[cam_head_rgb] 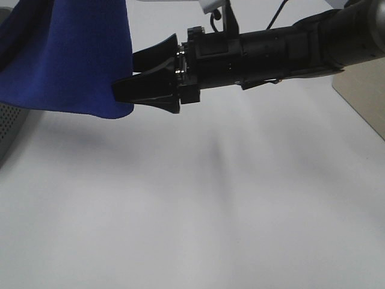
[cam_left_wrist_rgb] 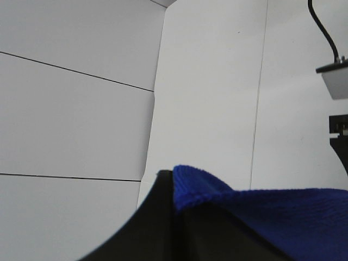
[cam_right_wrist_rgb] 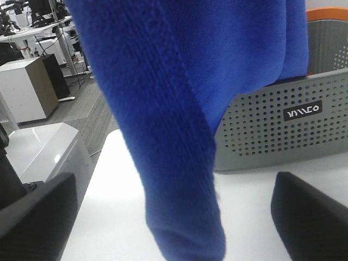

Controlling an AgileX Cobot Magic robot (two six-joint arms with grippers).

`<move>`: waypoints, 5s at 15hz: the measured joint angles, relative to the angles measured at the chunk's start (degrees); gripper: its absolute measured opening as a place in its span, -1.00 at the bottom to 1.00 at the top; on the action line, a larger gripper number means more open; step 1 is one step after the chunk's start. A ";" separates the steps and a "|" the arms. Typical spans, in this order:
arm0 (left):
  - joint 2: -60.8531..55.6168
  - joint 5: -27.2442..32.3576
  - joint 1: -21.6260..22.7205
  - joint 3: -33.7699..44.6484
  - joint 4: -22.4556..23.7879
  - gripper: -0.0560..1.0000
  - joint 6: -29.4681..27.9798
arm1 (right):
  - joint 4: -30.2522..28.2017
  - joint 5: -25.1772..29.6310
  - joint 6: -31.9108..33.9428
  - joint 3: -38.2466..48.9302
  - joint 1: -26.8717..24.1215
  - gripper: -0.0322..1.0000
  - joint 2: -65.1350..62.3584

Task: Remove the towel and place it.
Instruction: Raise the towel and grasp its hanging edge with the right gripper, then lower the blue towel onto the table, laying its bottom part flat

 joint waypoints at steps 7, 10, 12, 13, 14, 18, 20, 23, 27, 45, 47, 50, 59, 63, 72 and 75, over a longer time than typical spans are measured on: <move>0.00 0.00 0.00 0.00 -0.11 -0.89 0.00 | 0.00 -1.78 0.74 -1.95 3.15 0.72 2.75; 0.00 0.06 0.00 0.00 -0.11 -0.89 0.00 | 0.00 -1.95 0.92 -1.95 3.15 0.15 2.75; 0.00 0.17 0.00 0.00 -0.11 -0.89 0.00 | 0.00 -3.27 1.26 -1.95 3.15 -0.42 2.75; 0.00 0.17 0.00 0.00 -0.11 -0.89 0.00 | 0.00 -3.38 1.26 -1.95 3.15 -0.67 2.75; 0.00 0.17 0.00 0.00 -0.11 -0.89 0.00 | 0.00 -3.38 1.38 -1.95 3.15 -0.87 2.75; 0.00 0.29 0.00 0.00 -0.11 -0.89 0.00 | -0.34 -3.67 12.55 -1.95 3.15 -0.90 2.75; 0.00 0.34 0.00 0.00 -0.29 -0.89 -0.11 | -3.44 -5.16 19.60 -1.95 3.15 -0.90 1.66; 0.00 0.29 0.00 0.00 -1.83 -0.89 -0.46 | -8.65 -8.08 27.62 -1.95 3.15 -0.90 -2.41; 0.34 -3.50 0.00 0.00 -2.12 -0.89 -8.88 | -19.08 -13.75 43.43 -2.01 3.15 -0.90 -8.08; 5.21 -33.12 11.23 0.00 1.38 -0.89 -25.50 | -114.94 -14.44 104.16 -34.78 3.15 -0.90 -22.40; 6.82 -36.90 13.01 0.00 1.38 -0.89 -25.50 | -117.69 -19.94 104.56 -34.78 3.15 -0.90 -22.40; 8.59 -44.18 14.15 0.00 1.26 -0.89 -25.50 | -125.65 -26.76 107.72 -34.78 3.15 -0.90 -22.35; 14.32 -56.84 18.11 0.00 1.60 -0.89 -25.50 | -137.68 -38.39 114.82 -34.78 3.15 -0.90 -16.96; 19.25 -66.69 20.28 0.00 0.74 -0.89 -25.50 | -145.47 -46.24 123.99 -35.01 0.92 -0.90 -13.69; 46.24 -69.16 24.06 -39.71 -3.09 -0.89 -25.15 | -144.73 -56.38 133.27 -57.52 -4.76 -0.90 4.76; 52.94 -63.94 24.92 -51.22 -3.21 -0.89 -25.50 | -143.70 -56.55 133.67 -58.84 -5.56 -0.90 5.90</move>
